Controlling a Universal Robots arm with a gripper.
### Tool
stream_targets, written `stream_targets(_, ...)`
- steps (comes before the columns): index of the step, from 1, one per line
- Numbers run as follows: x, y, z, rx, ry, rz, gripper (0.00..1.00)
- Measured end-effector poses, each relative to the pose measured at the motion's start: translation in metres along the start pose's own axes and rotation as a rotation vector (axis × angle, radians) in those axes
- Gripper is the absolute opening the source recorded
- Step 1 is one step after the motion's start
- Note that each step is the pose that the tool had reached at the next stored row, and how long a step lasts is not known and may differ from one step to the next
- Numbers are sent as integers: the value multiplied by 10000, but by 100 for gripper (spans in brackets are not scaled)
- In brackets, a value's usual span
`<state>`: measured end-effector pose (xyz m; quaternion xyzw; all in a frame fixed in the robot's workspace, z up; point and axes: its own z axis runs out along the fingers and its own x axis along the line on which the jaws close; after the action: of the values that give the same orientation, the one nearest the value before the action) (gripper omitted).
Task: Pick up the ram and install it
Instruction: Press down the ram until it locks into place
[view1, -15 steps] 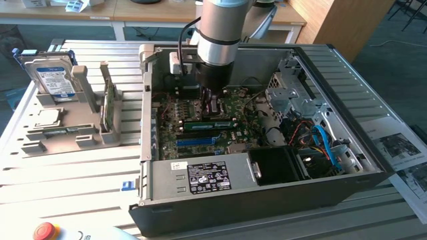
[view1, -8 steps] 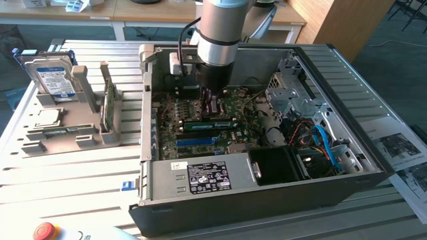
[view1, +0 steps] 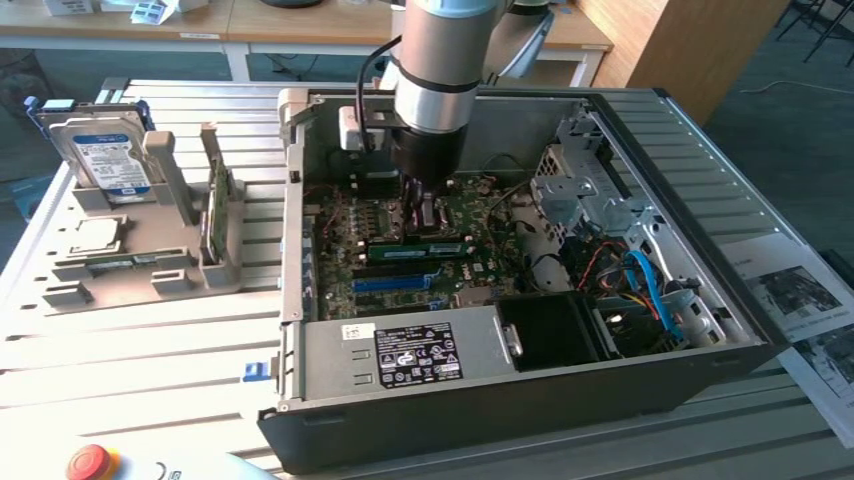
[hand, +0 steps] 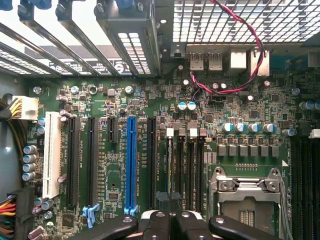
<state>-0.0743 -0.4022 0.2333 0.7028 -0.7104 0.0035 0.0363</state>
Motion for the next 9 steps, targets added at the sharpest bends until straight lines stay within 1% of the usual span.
stream_targets(9, -1, -1, 26, -1, 2, 0, 10)
